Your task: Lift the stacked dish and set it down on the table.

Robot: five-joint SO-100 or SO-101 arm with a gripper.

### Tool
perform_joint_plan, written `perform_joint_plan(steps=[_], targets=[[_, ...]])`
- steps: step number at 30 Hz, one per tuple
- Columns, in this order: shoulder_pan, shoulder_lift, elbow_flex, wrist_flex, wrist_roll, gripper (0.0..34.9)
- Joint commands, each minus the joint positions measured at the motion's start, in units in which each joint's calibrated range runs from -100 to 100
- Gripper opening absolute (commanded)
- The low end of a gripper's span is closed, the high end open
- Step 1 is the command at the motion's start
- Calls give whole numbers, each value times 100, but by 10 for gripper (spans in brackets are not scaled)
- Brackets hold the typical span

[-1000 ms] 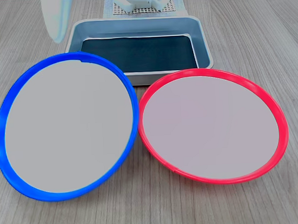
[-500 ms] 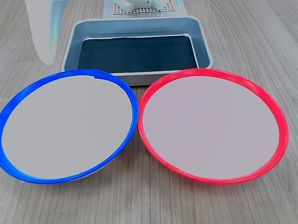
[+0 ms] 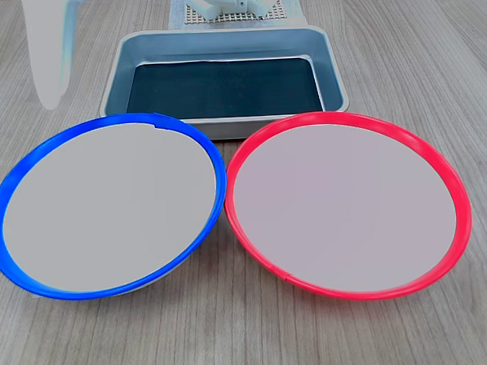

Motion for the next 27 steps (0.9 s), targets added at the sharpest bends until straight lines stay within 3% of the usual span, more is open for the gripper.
perform_joint_plan(steps=[1,7,8,11,27], targets=[[98,371,-227,-243,117,147],[-5,891,-236,-697,176,122],[-33,977,-272,-739,176,106],[-118,1198,-445,-772,117,3],[23,1130,-1319,79,-49,0]])
